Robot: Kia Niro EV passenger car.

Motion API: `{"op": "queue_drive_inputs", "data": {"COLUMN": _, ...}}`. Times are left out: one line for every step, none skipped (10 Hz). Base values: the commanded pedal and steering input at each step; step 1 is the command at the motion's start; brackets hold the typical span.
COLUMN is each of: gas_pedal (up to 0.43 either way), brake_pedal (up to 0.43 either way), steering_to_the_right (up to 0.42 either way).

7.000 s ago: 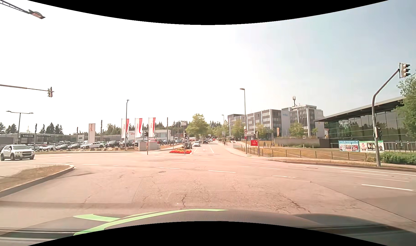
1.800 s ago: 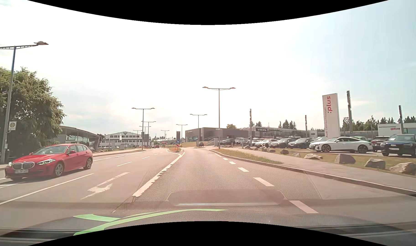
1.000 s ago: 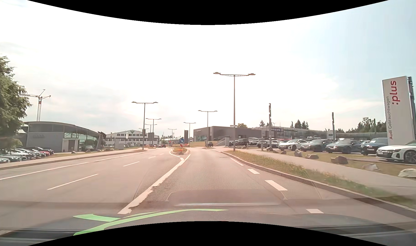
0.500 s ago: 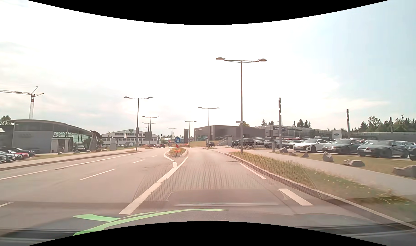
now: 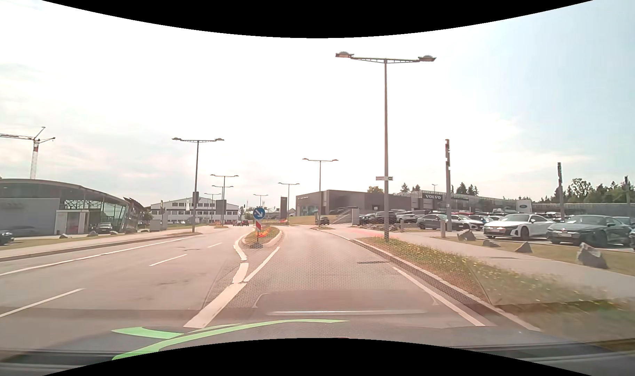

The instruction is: Follow the waypoints while adhering to traffic rules and regulations

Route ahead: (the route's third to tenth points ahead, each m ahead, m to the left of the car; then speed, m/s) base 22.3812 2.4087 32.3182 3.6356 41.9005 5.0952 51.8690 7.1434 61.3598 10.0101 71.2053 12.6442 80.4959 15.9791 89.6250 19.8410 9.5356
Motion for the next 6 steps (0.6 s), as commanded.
{"op": "queue_drive_inputs", "data": {"gas_pedal": 0.22, "brake_pedal": 0.0, "steering_to_the_right": -0.005}}
{"op": "queue_drive_inputs", "data": {"gas_pedal": 0.22, "brake_pedal": 0.0, "steering_to_the_right": -0.005}}
{"op": "queue_drive_inputs", "data": {"gas_pedal": 0.22, "brake_pedal": 0.0, "steering_to_the_right": -0.005}}
{"op": "queue_drive_inputs", "data": {"gas_pedal": 0.22, "brake_pedal": 0.0, "steering_to_the_right": -0.005}}
{"op": "queue_drive_inputs", "data": {"gas_pedal": 0.22, "brake_pedal": 0.0, "steering_to_the_right": -0.005}}
{"op": "queue_drive_inputs", "data": {"gas_pedal": 0.22, "brake_pedal": 0.0, "steering_to_the_right": -0.005}}
